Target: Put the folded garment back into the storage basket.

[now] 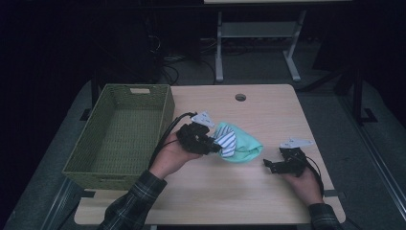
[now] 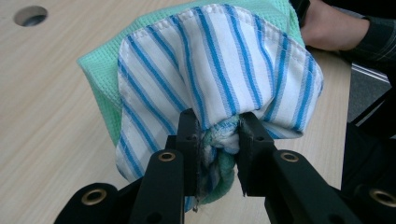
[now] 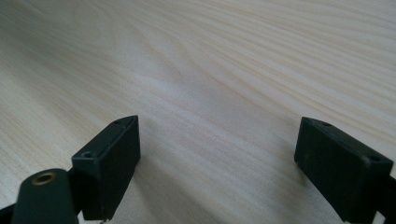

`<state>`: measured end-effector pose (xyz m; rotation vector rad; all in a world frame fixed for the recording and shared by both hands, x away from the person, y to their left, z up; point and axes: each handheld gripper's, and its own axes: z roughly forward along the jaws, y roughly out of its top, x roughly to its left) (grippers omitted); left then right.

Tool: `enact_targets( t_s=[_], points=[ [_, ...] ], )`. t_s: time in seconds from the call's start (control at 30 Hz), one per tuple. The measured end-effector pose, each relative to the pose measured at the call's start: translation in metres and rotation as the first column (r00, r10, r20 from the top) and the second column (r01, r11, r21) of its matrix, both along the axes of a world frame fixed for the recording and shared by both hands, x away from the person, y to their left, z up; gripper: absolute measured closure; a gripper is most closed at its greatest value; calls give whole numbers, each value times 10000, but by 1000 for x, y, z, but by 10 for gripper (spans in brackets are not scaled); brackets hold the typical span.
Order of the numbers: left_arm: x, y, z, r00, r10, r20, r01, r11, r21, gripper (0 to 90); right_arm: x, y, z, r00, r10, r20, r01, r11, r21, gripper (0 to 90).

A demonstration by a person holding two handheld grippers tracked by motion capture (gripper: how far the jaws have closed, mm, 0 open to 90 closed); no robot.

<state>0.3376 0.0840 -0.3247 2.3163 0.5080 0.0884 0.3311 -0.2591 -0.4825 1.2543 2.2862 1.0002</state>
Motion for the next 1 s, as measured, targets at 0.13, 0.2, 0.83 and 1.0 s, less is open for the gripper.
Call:
enact_targets(
  t_s=[0.13,0.2,0.83,1.0],
  points=[
    [2,10,10,9998,91,187,-94,9998,172,729,0,0,0,10000,-2,-3,2,10000,2,139],
    [3,15,15,9994,227,255,-232,9995,194,729,0,0,0,10000,-1,-2,1,10000,3,139],
    [8,84,40,9813,1780,732,-1788,9839,37,729,0,0,0,10000,1,10,-1,10000,12,140],
    [9,106,42,9712,2250,779,-2253,9743,-52,729,0,0,0,10000,0,4,0,10000,9,140]
  ],
)
